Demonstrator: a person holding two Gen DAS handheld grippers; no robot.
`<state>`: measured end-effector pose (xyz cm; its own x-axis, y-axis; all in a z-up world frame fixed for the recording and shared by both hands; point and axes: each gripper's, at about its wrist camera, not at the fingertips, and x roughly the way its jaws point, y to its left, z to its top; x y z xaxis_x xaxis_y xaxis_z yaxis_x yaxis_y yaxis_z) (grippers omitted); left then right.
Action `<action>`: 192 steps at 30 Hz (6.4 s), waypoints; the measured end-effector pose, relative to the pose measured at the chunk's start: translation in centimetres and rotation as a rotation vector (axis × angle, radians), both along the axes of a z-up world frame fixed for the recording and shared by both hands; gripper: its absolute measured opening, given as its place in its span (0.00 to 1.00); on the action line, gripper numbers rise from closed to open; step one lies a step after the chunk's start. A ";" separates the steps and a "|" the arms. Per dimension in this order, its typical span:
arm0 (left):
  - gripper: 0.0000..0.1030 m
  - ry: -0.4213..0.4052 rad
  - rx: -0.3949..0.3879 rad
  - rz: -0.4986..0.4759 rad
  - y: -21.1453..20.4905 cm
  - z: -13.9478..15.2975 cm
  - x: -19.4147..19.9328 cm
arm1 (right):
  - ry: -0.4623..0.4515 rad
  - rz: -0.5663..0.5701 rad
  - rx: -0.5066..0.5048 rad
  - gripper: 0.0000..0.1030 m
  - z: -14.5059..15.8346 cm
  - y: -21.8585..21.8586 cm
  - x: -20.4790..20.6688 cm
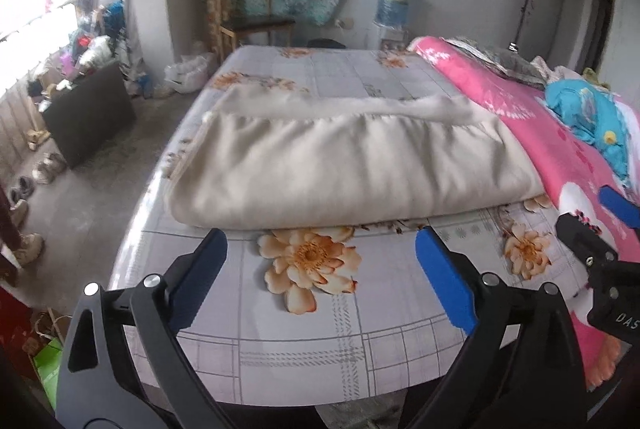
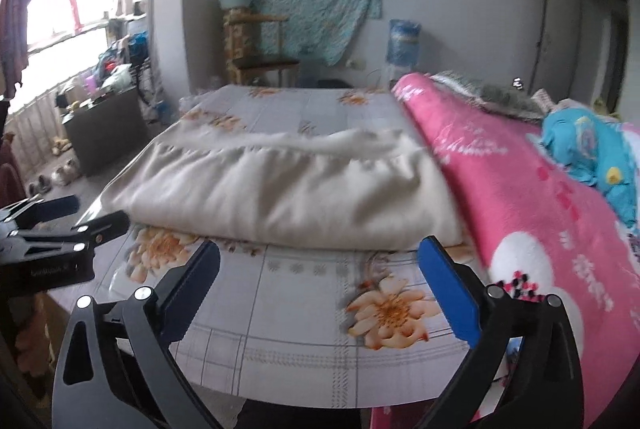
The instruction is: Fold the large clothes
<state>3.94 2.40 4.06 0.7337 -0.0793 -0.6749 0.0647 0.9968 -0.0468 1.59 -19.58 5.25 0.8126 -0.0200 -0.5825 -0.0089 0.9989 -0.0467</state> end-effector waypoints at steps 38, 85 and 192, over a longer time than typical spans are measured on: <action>0.92 0.133 0.101 0.092 -2.5 -2.6 0.5 | 0.163 -0.065 -0.004 0.94 -3.3 0.6 1.8; 0.92 0.159 0.049 0.056 -2.7 -2.8 0.6 | 0.174 -0.062 -0.012 0.94 -3.1 0.7 1.9; 0.92 0.152 0.066 0.071 -2.5 -2.6 0.6 | 0.186 -0.076 0.003 0.94 -3.4 0.5 2.2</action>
<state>4.58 -0.06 1.48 0.6247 0.0168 -0.7807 -0.0084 0.9999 0.0148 3.84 -19.08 1.81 0.6874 -0.0751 -0.7224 0.0583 0.9971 -0.0482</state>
